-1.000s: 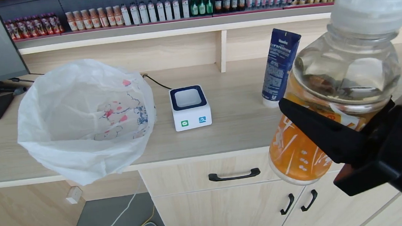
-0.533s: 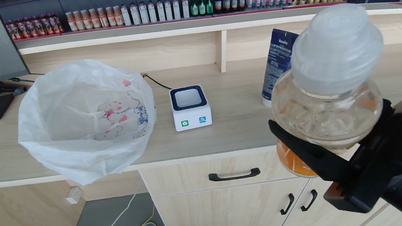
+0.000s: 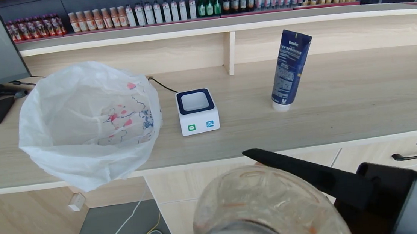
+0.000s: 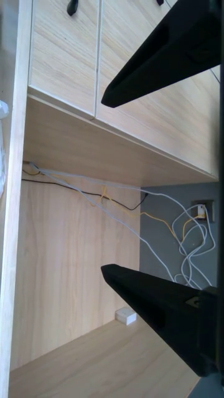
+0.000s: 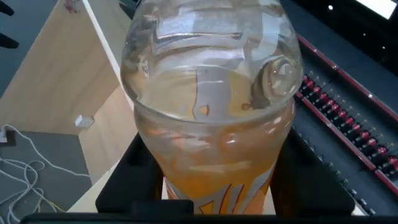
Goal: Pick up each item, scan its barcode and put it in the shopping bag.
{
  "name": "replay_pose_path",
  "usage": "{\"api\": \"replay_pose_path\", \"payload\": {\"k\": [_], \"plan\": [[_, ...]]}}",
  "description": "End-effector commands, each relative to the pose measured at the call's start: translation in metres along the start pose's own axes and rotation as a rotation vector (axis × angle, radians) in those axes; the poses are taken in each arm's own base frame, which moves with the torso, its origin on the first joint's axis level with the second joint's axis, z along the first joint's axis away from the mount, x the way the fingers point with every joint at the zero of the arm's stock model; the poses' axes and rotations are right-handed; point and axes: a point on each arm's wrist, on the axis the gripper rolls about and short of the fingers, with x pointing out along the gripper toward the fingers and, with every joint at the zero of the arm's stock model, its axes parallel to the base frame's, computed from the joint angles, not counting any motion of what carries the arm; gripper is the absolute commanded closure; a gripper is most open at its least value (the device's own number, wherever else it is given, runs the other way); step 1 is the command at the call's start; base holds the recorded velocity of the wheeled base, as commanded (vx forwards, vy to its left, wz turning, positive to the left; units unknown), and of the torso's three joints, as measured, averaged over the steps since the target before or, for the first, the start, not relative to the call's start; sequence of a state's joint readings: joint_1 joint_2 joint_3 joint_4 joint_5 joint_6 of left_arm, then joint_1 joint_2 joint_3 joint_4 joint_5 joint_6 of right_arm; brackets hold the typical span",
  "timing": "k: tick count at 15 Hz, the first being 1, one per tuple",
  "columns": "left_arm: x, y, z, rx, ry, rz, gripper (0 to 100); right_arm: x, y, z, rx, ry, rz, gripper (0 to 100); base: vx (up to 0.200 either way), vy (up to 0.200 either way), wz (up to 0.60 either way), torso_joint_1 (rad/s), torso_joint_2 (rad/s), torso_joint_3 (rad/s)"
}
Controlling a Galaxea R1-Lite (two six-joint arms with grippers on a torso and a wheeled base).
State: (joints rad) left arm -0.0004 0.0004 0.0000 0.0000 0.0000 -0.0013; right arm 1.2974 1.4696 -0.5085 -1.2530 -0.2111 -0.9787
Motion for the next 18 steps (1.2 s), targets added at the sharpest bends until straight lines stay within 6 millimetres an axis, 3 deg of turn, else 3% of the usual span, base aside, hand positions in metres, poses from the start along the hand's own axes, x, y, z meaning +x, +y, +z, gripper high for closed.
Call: {"api": "replay_pose_path", "payload": {"k": [1,5,8,12,15,18], "plan": [[0.0,0.0,0.0,0.0,0.0,-0.001,0,0.014,0.016,-0.001,-0.016,-0.021,0.059,100,0.0,0.0,0.0,0.0,0.0,0.0],[0.0,0.0,0.0,0.0,0.0,-0.001,0,0.011,0.022,-0.006,-0.083,-0.032,0.098,100,0.0,0.0,0.0,0.0,0.0,0.0],[0.0,0.0,0.0,0.0,0.0,-0.001,0,0.013,0.002,-0.013,-0.306,-0.047,-0.063,100,0.0,0.0,0.0,0.0,0.0,0.0],[0.0,0.0,0.0,0.0,0.0,-0.001,0,-0.002,0.011,-0.022,-0.392,-0.042,-0.058,100,0.0,0.0,0.0,0.0,0.0,0.0],[0.0,0.0,0.0,0.0,0.0,-0.001,0,-0.002,0.01,-0.022,-0.521,-0.049,-0.09,100,0.0,0.0,0.0,0.0,0.0,0.0],[0.0,0.0,0.0,0.0,0.0,-0.001,0,-0.002,0.025,-0.024,-0.56,-0.055,-0.035,100,0.0,0.0,0.0,0.0,0.0,0.0]]}}
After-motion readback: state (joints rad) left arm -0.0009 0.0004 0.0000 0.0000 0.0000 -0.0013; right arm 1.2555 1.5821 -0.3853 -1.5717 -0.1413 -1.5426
